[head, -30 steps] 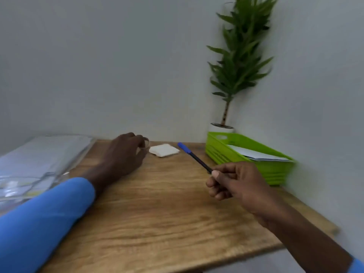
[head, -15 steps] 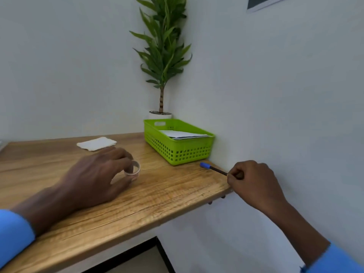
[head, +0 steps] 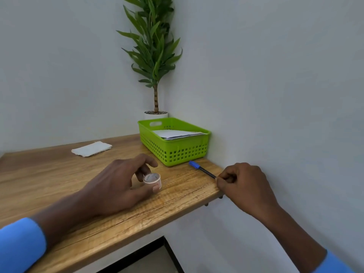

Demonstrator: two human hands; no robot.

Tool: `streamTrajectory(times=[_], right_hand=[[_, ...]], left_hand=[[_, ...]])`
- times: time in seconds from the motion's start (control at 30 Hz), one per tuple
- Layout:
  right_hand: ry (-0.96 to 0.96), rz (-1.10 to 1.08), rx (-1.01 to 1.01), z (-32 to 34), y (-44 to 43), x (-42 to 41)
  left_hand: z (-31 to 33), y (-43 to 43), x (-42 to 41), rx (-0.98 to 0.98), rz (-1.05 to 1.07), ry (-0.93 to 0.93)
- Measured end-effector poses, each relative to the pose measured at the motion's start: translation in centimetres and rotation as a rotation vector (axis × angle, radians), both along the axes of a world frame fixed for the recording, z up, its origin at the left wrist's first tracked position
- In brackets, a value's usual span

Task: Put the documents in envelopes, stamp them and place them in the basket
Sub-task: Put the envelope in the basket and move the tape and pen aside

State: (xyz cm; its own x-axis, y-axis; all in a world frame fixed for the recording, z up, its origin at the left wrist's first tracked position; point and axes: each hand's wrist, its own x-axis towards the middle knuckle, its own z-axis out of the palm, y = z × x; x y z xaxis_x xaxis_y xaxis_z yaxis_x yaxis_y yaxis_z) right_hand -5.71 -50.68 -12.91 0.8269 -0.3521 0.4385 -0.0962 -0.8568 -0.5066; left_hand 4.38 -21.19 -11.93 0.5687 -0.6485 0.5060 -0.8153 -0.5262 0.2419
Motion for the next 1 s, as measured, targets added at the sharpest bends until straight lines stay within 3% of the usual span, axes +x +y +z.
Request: streamTrajectory(times=[0.4,0.7,0.83,0.93,1.0], right_hand=[[0.015,0.234,0.064,-0.1,6.2,1.3],[0.083,0.219,0.021,0.3,7.5,2.5],[-0.024,0.207,0.060,1.2,7.3,3.0],[-0.082,0.327,0.106,3.3,8.3,4.9],[-0.046,0.444,0.095,5.2,10.2,7.4]], left_hand=[[-1.1,-0.1,1.3,0.026,0.004,0.056],[-1.0,0.1,1.2,0.035,0.010,0.107],[-0.3,1.2,1.6,-0.011,0.000,0.263],[0.5,4.1,3.5,-0.106,0.130,0.278],[0.6,6.6,5.0,-0.044,0.303,0.282]])
